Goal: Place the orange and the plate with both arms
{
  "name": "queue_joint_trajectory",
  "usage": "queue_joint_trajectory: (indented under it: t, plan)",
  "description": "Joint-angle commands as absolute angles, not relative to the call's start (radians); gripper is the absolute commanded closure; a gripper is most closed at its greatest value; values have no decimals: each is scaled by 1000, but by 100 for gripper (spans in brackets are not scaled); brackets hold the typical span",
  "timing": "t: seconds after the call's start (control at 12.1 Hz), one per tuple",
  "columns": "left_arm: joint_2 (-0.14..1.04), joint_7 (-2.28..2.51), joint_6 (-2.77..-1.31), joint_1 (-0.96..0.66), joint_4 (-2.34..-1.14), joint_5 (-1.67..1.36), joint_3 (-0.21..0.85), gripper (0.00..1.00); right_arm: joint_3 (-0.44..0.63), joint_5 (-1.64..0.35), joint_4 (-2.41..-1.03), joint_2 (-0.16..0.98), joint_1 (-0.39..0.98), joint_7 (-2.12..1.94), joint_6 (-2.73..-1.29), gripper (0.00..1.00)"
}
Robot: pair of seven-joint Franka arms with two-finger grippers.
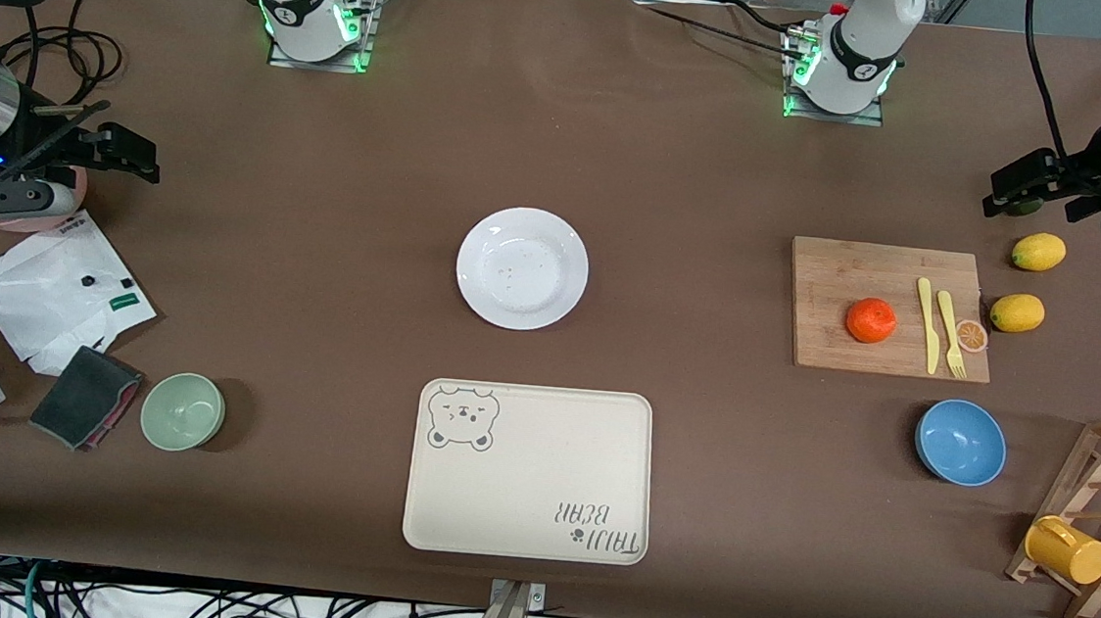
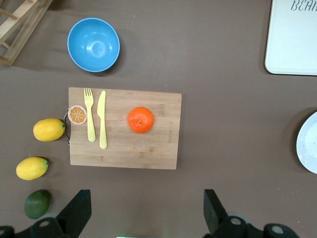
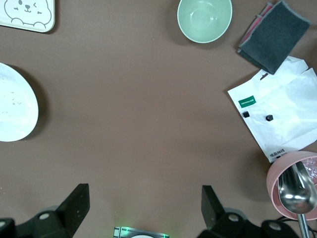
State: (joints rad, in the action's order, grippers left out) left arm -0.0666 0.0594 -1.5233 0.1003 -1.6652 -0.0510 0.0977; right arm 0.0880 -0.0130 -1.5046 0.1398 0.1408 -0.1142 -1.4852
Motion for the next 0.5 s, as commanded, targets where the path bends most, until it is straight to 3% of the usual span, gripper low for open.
queue_joint_trajectory:
  t: [0.0,0.41]
  plan:
    - [-55,49,-1500,110,-1638,-26,104,0,89,-15,-1500,137,146,-120,-1480,0]
    - [-48,49,-1500,117,-1638,-28,104,0,87,-15,-1502,137,146,-121,-1482,0]
